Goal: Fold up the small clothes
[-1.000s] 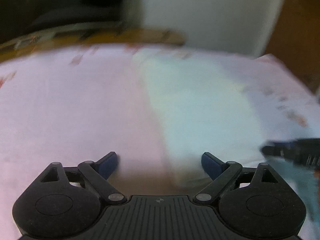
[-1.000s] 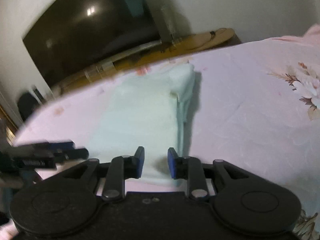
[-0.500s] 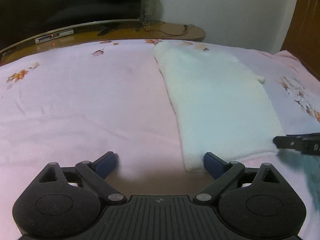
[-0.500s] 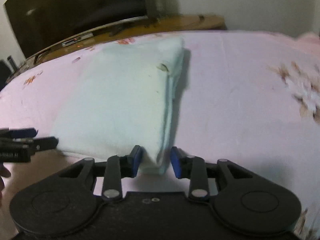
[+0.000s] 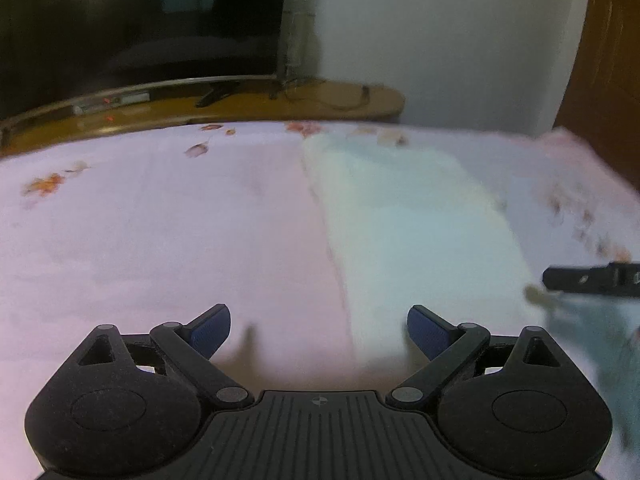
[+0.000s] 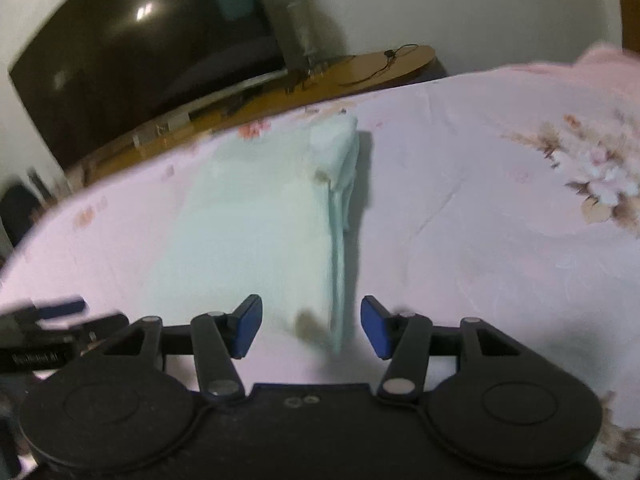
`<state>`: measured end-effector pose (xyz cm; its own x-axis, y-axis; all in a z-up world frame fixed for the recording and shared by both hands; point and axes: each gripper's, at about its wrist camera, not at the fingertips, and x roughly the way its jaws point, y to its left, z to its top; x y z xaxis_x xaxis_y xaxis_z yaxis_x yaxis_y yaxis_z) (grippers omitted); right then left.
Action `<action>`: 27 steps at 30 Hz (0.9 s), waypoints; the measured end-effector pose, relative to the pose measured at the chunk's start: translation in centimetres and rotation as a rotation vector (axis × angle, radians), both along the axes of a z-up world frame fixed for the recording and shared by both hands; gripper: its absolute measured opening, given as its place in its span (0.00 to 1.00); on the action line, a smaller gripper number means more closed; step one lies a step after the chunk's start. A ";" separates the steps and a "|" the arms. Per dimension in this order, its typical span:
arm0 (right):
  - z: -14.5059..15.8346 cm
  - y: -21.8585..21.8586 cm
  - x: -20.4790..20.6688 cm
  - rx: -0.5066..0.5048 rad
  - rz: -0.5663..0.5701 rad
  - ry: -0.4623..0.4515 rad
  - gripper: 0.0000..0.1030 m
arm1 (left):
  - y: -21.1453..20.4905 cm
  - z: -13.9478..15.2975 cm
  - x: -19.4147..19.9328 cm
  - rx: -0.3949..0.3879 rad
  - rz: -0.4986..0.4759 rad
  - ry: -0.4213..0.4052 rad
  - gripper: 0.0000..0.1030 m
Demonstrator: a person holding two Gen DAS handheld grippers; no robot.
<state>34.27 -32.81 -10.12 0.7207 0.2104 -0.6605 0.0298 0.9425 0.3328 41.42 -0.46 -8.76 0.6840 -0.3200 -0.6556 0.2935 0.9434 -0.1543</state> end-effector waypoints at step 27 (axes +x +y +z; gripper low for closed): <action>-5.3 -7.0 13.3 0.489 0.125 0.131 0.50 | 0.4 -5.8 14.3 -0.504 -0.240 0.367 0.69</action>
